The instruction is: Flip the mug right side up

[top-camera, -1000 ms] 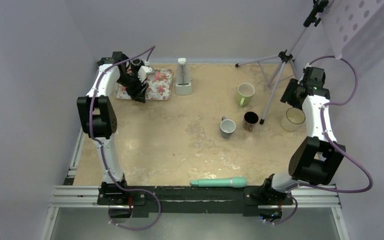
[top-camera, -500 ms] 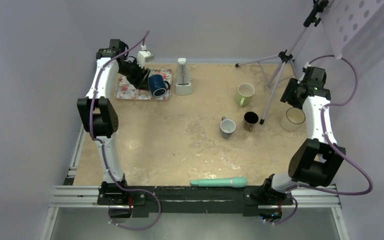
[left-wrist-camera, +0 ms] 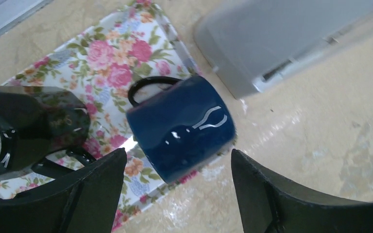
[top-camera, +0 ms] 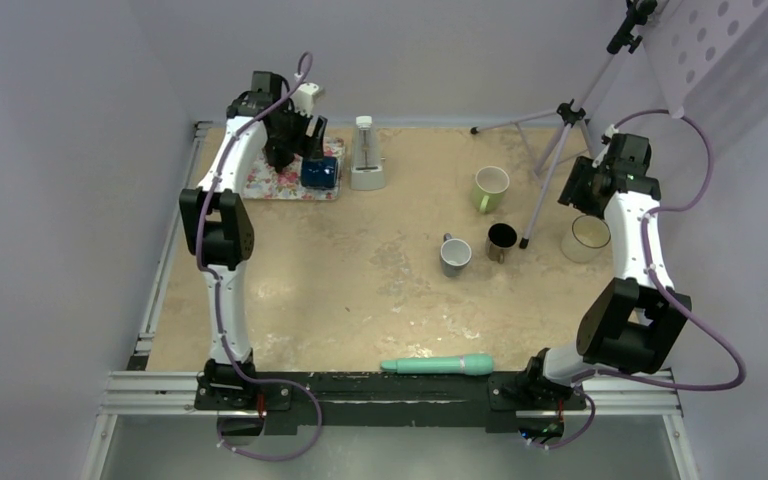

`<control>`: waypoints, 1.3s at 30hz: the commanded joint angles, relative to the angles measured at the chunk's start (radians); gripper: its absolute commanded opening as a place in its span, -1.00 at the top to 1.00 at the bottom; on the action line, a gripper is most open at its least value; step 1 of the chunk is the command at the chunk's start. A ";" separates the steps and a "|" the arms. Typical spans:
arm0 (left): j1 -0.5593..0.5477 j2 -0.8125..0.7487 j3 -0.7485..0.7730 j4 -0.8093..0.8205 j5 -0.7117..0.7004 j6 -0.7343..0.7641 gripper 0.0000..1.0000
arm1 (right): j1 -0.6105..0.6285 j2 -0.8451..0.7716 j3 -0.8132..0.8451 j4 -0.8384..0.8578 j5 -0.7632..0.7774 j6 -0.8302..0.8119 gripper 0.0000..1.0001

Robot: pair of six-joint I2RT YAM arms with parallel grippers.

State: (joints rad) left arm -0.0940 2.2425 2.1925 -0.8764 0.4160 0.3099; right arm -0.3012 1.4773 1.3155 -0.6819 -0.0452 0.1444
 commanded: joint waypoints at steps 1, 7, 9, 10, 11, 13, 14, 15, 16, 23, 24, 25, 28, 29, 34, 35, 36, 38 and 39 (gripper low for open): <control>0.039 0.072 0.096 0.092 -0.087 -0.192 -0.66 | 0.006 -0.059 0.008 -0.006 -0.006 -0.019 -0.12; 0.055 0.042 -0.021 0.055 0.028 -0.328 -0.54 | 0.009 -0.080 -0.013 -0.007 0.003 -0.022 -0.12; 0.056 0.031 -0.081 0.072 0.098 -0.387 -0.40 | 0.009 -0.077 -0.011 -0.011 -0.001 -0.022 -0.12; 0.055 0.027 -0.107 0.091 0.122 -0.415 -0.32 | 0.009 -0.076 -0.008 -0.015 0.000 -0.023 -0.12; 0.054 0.026 -0.126 0.106 0.138 -0.440 -0.25 | 0.010 -0.075 -0.004 -0.018 0.001 -0.024 -0.12; 0.053 0.034 -0.146 0.127 0.174 -0.480 -0.18 | 0.011 -0.075 0.004 -0.025 0.002 -0.027 -0.12; 0.052 0.041 -0.148 0.133 0.191 -0.493 -0.17 | 0.011 -0.078 0.008 -0.027 0.003 -0.029 -0.12; 0.051 0.051 -0.148 0.143 0.211 -0.504 -0.16 | 0.010 -0.081 0.010 -0.029 0.006 -0.029 -0.12; 0.051 0.062 -0.144 0.155 0.238 -0.512 -0.12 | 0.012 -0.085 0.010 -0.032 0.007 -0.029 -0.12; 0.054 0.084 -0.135 0.209 0.278 -0.511 0.58 | 0.013 -0.106 0.003 -0.048 0.015 -0.031 -0.12; 0.054 0.084 -0.134 0.211 0.275 -0.511 0.80 | 0.014 -0.107 0.004 -0.054 0.016 -0.031 -0.12; 0.054 0.080 -0.130 0.207 0.270 -0.508 0.99 | 0.014 -0.107 0.005 -0.059 0.017 -0.031 -0.12; 0.062 0.039 -0.140 0.182 0.250 -0.472 1.00 | 0.016 -0.118 0.012 -0.072 0.023 -0.031 -0.12; 0.064 0.013 -0.143 0.164 0.222 -0.433 1.00 | 0.016 -0.126 0.013 -0.074 0.026 -0.032 -0.12; 0.063 -0.189 -0.252 0.102 0.031 -0.079 1.00 | 0.041 -0.167 0.040 -0.094 0.041 -0.017 -0.13; 0.061 -0.237 -0.288 0.099 0.011 0.007 1.00 | 0.060 -0.176 0.053 -0.096 0.043 -0.012 -0.13; 0.061 -0.287 -0.321 0.088 -0.003 0.103 1.00 | 0.085 -0.184 0.069 -0.099 0.042 -0.011 -0.13; 0.057 -0.372 -0.372 0.024 0.000 0.337 1.00 | 0.159 -0.188 0.109 -0.107 0.062 -0.007 -0.15; 0.054 -0.408 -0.387 -0.030 0.016 0.451 1.00 | 0.195 -0.187 0.135 -0.118 0.068 -0.002 -0.15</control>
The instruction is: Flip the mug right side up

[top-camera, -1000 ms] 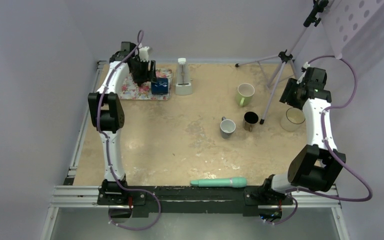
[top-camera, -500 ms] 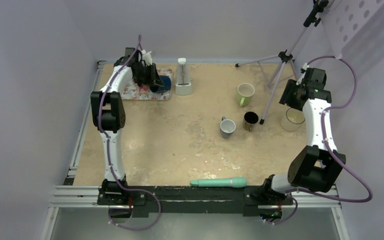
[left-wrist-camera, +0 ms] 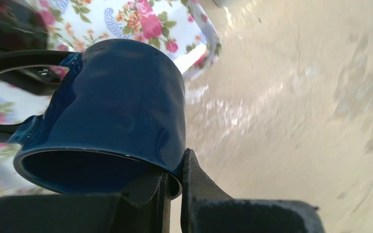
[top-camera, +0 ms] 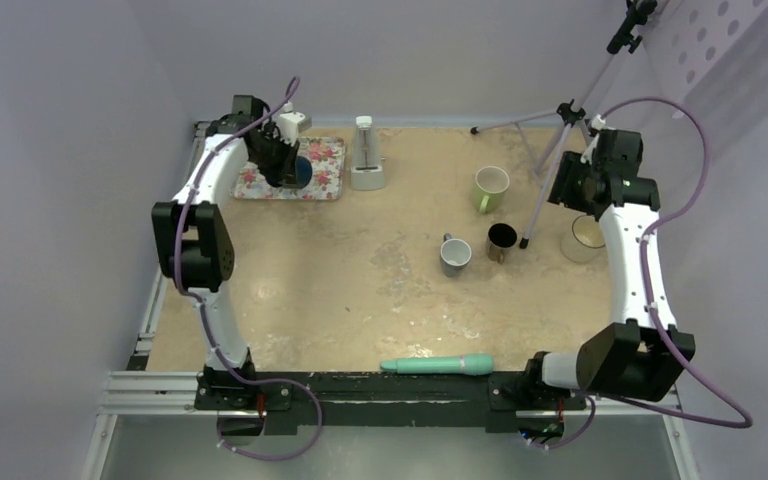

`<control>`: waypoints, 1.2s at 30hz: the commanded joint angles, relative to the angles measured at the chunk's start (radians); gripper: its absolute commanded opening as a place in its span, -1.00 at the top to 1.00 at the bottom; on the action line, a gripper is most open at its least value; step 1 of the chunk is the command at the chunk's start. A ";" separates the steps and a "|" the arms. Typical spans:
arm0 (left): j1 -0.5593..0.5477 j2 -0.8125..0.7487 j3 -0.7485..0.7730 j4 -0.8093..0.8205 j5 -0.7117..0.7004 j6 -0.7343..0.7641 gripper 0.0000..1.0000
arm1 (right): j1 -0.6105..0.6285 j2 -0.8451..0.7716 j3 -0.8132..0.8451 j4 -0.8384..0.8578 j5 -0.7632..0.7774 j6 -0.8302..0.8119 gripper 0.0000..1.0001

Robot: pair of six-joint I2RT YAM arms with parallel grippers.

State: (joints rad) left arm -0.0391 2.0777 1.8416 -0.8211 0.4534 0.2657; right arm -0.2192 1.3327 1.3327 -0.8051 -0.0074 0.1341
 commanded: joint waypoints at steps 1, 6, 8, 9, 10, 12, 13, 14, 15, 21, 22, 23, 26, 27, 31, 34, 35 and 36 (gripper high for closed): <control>-0.004 -0.287 -0.046 -0.182 0.005 0.603 1.00 | 0.159 -0.040 0.154 -0.010 0.034 0.018 -0.15; -0.058 -0.416 -0.076 -0.524 -0.018 1.052 1.00 | 0.365 -0.037 0.272 0.002 -0.028 0.019 -0.16; -0.072 -0.465 -0.088 -0.629 -0.034 1.227 1.00 | 0.431 -0.020 0.326 0.018 -0.069 0.005 -0.19; -0.083 -0.484 -0.088 -0.685 -0.044 1.329 1.00 | 0.461 -0.005 0.360 0.022 -0.076 -0.002 -0.20; -0.096 -0.502 -0.088 -0.731 -0.061 1.381 1.00 | 0.489 0.015 0.393 0.023 -0.077 -0.006 -0.20; -0.140 -0.539 -0.103 -0.775 -0.132 1.501 1.00 | 0.543 0.073 0.495 0.015 -0.083 -0.006 -0.22; -0.165 -0.565 -0.117 -0.778 -0.165 1.539 1.00 | 0.575 0.111 0.539 0.005 -0.084 0.001 -0.24; -0.195 -0.585 -0.130 -0.781 -0.204 1.577 1.00 | 0.611 0.166 0.594 -0.015 -0.085 0.001 -0.26; -0.222 -0.604 -0.150 -0.773 -0.244 1.609 1.00 | 0.660 0.210 0.653 -0.038 -0.080 0.001 -0.28; -0.365 -0.699 -0.273 -0.703 -0.448 1.827 1.00 | 0.858 0.494 1.038 -0.172 -0.032 -0.010 -0.33; -0.372 -0.712 -0.293 -0.674 -0.480 1.866 1.00 | 0.890 0.531 1.075 -0.176 -0.034 -0.007 -0.37; -0.375 -0.721 -0.310 -0.642 -0.498 1.905 1.00 | 0.919 0.563 1.099 -0.177 -0.042 -0.007 -0.45; -0.377 -0.748 -0.375 -0.513 -0.569 2.005 1.00 | 0.990 0.630 1.129 -0.159 -0.077 0.004 -0.57; -0.377 -0.757 -0.398 -0.469 -0.582 2.032 1.00 | 1.011 0.640 1.118 -0.137 -0.095 0.012 -0.57; -0.377 -0.774 -0.463 -0.334 -0.596 2.130 1.00 | 1.083 0.663 1.047 -0.047 -0.146 0.030 -0.57; -0.377 -0.766 -0.474 -0.283 -0.605 2.145 1.00 | 1.109 0.709 1.054 -0.043 -0.148 0.044 -0.53; -0.377 -0.764 -0.472 -0.285 -0.597 2.146 1.00 | 1.110 0.726 1.062 -0.047 -0.135 0.055 -0.52; -0.376 -0.764 -0.470 -0.289 -0.587 2.146 1.00 | 1.110 0.745 1.070 -0.050 -0.123 0.066 -0.49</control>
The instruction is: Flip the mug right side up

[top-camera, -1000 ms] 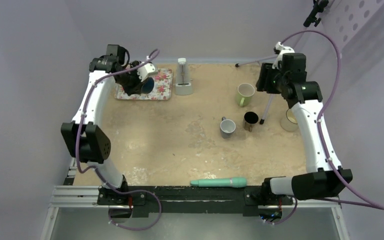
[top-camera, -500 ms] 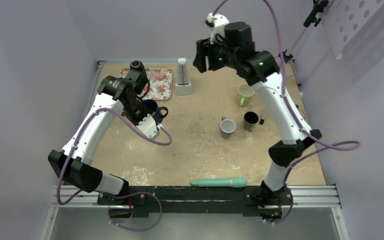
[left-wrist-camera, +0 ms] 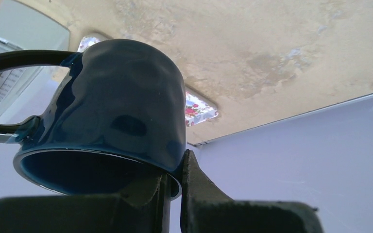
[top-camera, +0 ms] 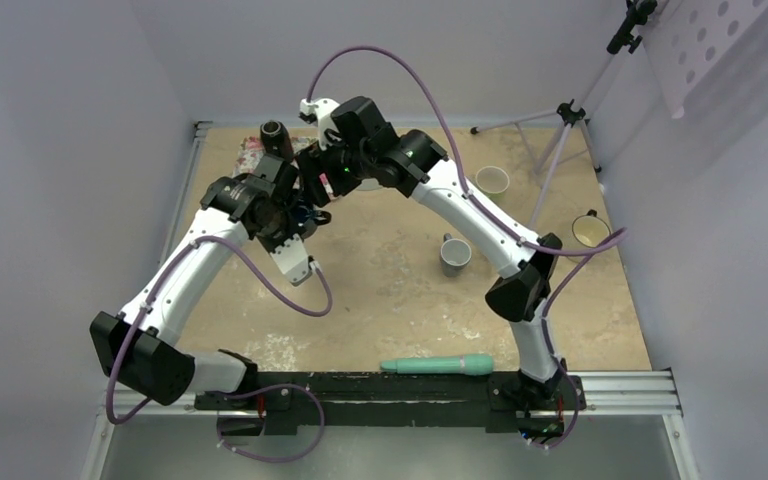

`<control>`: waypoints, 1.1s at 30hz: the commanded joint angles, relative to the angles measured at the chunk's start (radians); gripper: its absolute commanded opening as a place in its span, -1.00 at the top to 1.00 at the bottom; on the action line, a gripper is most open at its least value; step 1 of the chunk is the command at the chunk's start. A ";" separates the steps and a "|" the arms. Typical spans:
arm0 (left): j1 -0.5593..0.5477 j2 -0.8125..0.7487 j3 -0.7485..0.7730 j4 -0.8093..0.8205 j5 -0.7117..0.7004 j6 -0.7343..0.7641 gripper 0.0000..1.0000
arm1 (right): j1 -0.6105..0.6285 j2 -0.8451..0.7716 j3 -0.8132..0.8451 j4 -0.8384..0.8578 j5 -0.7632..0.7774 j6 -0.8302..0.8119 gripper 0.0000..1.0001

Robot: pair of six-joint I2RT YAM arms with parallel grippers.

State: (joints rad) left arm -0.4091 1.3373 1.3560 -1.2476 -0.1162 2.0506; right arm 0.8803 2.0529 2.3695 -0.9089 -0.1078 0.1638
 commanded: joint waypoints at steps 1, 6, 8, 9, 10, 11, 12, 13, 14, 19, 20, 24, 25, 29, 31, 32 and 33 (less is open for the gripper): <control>-0.008 -0.025 0.016 0.136 -0.008 0.361 1.00 | 0.011 0.044 0.043 0.052 -0.014 0.043 -0.47; -0.008 -0.031 0.010 0.134 0.008 0.359 1.00 | 0.010 0.117 0.066 0.074 0.039 0.059 -0.39; -0.010 -0.033 0.011 0.129 0.015 0.354 1.00 | 0.009 0.132 0.069 0.094 0.028 0.069 -0.37; -0.010 -0.036 0.011 0.127 0.021 0.350 1.00 | 0.009 0.135 0.069 0.103 0.026 0.073 -0.33; -0.010 -0.038 0.011 0.127 0.027 0.345 1.00 | 0.009 0.137 0.066 0.113 0.027 0.076 -0.30; -0.010 -0.039 0.013 0.124 0.035 0.339 1.00 | 0.008 0.136 0.055 0.123 0.034 0.076 -0.28; -0.010 -0.039 0.016 0.123 0.040 0.335 1.00 | 0.008 0.136 0.035 0.135 0.050 0.072 -0.25; -0.010 -0.040 0.020 0.122 0.043 0.333 1.00 | 0.007 0.137 0.014 0.151 0.069 0.065 -0.22; -0.010 -0.039 0.022 0.122 0.046 0.332 1.00 | 0.004 0.144 -0.006 0.161 0.092 0.059 -0.17; -0.011 -0.044 0.031 0.122 0.057 0.316 1.00 | -0.006 0.215 0.053 0.080 0.136 0.041 0.83; -0.011 -0.044 0.032 0.126 0.065 0.303 1.00 | -0.006 0.208 0.045 0.082 0.151 0.041 1.00; -0.011 -0.055 0.038 0.188 0.161 0.176 0.53 | -0.029 0.115 -0.072 0.136 0.181 0.061 1.00; -0.010 -0.057 0.048 0.208 0.180 0.120 -0.01 | -0.039 0.085 -0.114 0.150 0.192 0.069 1.00; -0.008 -0.044 0.148 0.186 0.215 -0.109 -1.00 | -0.100 -0.082 -0.311 0.245 0.209 0.095 1.00; -0.007 -0.035 0.217 0.117 0.244 -0.208 -1.00 | -0.146 -0.140 -0.410 0.293 0.186 0.109 1.00; -0.006 -0.029 0.247 0.073 0.260 -0.246 -1.00 | -0.173 -0.160 -0.454 0.309 0.173 0.115 1.00; -0.005 -0.022 0.279 0.039 0.273 -0.294 -1.00 | -0.197 -0.175 -0.497 0.318 0.163 0.120 1.00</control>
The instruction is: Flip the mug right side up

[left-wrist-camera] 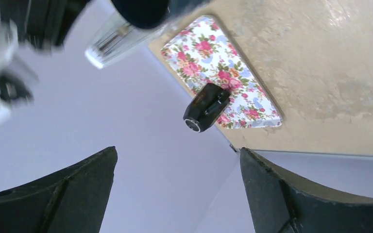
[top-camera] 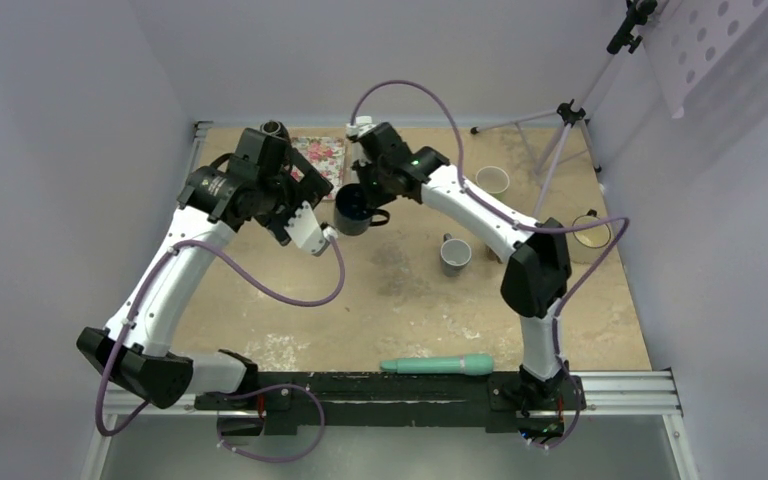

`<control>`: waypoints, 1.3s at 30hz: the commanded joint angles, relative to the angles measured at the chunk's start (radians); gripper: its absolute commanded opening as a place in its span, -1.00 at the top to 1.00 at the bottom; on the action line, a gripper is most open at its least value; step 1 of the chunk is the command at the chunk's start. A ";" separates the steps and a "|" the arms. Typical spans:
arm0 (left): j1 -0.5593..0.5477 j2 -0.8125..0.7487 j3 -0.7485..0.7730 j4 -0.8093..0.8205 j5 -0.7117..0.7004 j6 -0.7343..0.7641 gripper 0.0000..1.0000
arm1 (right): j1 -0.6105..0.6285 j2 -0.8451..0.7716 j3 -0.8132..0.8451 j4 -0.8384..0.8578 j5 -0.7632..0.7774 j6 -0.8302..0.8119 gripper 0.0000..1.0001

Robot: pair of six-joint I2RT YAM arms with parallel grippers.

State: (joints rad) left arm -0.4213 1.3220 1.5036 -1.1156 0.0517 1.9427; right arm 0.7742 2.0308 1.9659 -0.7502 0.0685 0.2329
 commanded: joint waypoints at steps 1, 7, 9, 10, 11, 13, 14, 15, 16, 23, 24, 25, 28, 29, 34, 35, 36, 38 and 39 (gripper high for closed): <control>0.008 -0.002 0.145 -0.119 0.112 -0.219 -1.00 | -0.114 -0.166 -0.125 0.170 -0.015 0.052 1.00; 0.022 0.083 0.232 -0.124 0.093 -0.580 -1.00 | -0.246 -0.168 -0.226 0.224 -0.005 0.051 1.00; 0.036 0.181 0.343 -0.191 0.093 -0.752 -1.00 | -0.285 -0.138 -0.233 0.237 -0.003 0.049 1.00; 0.049 0.235 0.408 -0.230 0.102 -0.848 -1.00 | -0.299 -0.122 -0.233 0.238 0.002 0.048 1.00; 0.062 0.285 0.464 -0.262 0.114 -0.932 -1.00 | -0.314 -0.103 -0.230 0.237 0.003 0.049 1.00; 0.094 0.364 0.552 -0.286 0.136 -1.078 -1.00 | -0.335 -0.074 -0.226 0.229 0.011 0.053 1.00; 0.112 0.391 0.574 -0.273 0.141 -1.149 -1.00 | -0.344 -0.065 -0.231 0.232 0.015 0.056 1.00; 0.129 0.413 0.586 -0.251 0.142 -1.210 -1.00 | -0.350 -0.060 -0.239 0.238 0.017 0.059 1.00; 0.148 0.429 0.590 -0.219 0.139 -1.269 -1.00 | -0.357 -0.055 -0.253 0.246 0.014 0.062 1.00; 0.266 0.567 0.559 0.050 -0.016 -1.645 -0.76 | -0.374 -0.004 -0.297 0.250 0.018 0.070 1.00; 0.277 0.590 0.550 0.084 -0.042 -1.685 -0.72 | -0.375 0.000 -0.300 0.248 0.021 0.072 1.00; 0.287 0.612 0.542 0.128 -0.061 -1.722 -0.70 | -0.375 0.004 -0.298 0.244 0.025 0.073 1.00; 0.314 0.684 0.524 0.208 -0.104 -1.794 -0.67 | -0.374 0.000 -0.301 0.235 0.046 0.071 1.00; 0.327 0.712 0.524 0.223 -0.109 -1.811 -0.65 | -0.375 -0.001 -0.302 0.233 0.052 0.070 1.00; 0.375 0.830 0.536 0.297 -0.148 -1.882 -0.62 | -0.379 0.001 -0.296 0.204 0.054 0.058 0.68; 0.382 0.849 0.546 0.304 -0.153 -1.892 -0.62 | -0.379 0.001 -0.290 0.187 0.045 0.053 0.58; 0.389 0.867 0.556 0.310 -0.151 -1.900 -0.62 | -0.380 -0.001 -0.282 0.172 0.038 0.048 0.44; 0.391 0.892 0.565 0.342 -0.141 -1.899 -0.62 | -0.379 -0.015 -0.279 0.156 0.030 0.041 0.19; 0.391 0.903 0.567 0.364 -0.135 -1.901 -0.62 | -0.379 -0.028 -0.283 0.154 0.028 0.038 0.14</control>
State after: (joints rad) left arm -0.0422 2.2116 2.0327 -0.8593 -0.0677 0.1078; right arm 0.3981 2.0743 1.6508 -0.5793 0.1108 0.2787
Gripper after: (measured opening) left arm 0.814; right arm 0.376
